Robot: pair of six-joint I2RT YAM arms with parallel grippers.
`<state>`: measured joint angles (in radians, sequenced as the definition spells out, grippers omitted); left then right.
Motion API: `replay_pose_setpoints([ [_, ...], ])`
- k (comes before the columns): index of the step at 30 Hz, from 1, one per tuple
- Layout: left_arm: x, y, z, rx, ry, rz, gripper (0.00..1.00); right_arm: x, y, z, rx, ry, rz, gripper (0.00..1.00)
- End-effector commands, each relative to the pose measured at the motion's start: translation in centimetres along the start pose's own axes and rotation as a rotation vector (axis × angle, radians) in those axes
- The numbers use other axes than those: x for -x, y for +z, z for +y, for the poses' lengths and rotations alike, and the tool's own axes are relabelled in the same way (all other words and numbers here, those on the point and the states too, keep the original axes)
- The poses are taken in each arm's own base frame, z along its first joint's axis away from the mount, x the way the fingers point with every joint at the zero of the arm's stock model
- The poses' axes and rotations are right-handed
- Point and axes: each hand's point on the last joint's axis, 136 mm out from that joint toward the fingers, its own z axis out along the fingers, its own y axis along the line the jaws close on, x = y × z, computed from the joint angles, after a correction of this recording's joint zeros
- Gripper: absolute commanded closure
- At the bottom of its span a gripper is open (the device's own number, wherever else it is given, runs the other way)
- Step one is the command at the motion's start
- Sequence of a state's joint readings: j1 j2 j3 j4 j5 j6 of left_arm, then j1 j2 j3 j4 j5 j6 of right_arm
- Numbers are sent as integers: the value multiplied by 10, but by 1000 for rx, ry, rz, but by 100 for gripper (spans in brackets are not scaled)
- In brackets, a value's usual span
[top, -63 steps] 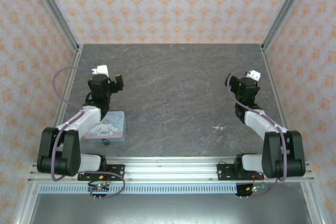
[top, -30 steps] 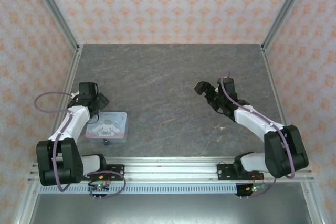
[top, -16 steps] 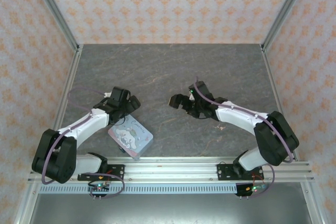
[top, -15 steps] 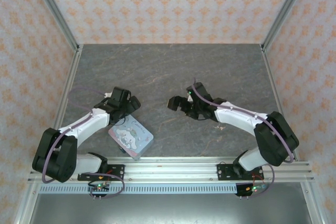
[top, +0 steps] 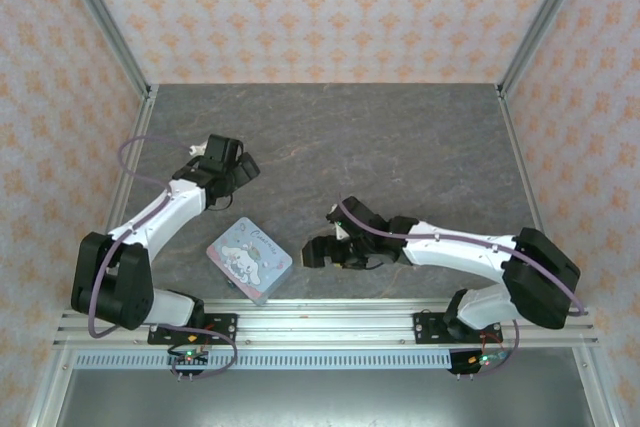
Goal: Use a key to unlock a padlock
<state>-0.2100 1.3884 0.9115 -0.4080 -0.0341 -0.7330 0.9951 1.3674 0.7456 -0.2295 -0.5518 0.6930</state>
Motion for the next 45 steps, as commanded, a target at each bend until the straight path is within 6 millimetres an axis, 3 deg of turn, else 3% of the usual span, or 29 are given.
replay_pose_setpoints([
  [1, 2, -3, 9, 35, 45, 40, 0, -6, 14, 19, 41, -6, 34, 8],
  [4, 1, -7, 17, 42, 48, 64, 0, -8, 31, 40, 75, -39, 69, 11],
  [11, -25, -16, 40, 34, 39, 126, 0, -1, 56, 79, 194, -44, 110, 26],
  [16, -41, -12, 46, 22, 25, 169, 0, 14, 67, 91, 194, -42, 105, 48],
  [20, -47, -11, 50, 30, 28, 185, 0, 43, 76, 86, 177, 0, 58, 58],
  [29, -54, -13, 59, 49, 40, 196, 0, 121, 76, 94, 195, 42, -65, 58],
  [37, -67, -3, 44, -37, -41, 223, 0, 166, 70, 87, 180, 78, -128, 59],
  [45, -86, 3, -3, -126, -41, 226, 0, 204, 39, 59, 156, 138, -207, 59],
])
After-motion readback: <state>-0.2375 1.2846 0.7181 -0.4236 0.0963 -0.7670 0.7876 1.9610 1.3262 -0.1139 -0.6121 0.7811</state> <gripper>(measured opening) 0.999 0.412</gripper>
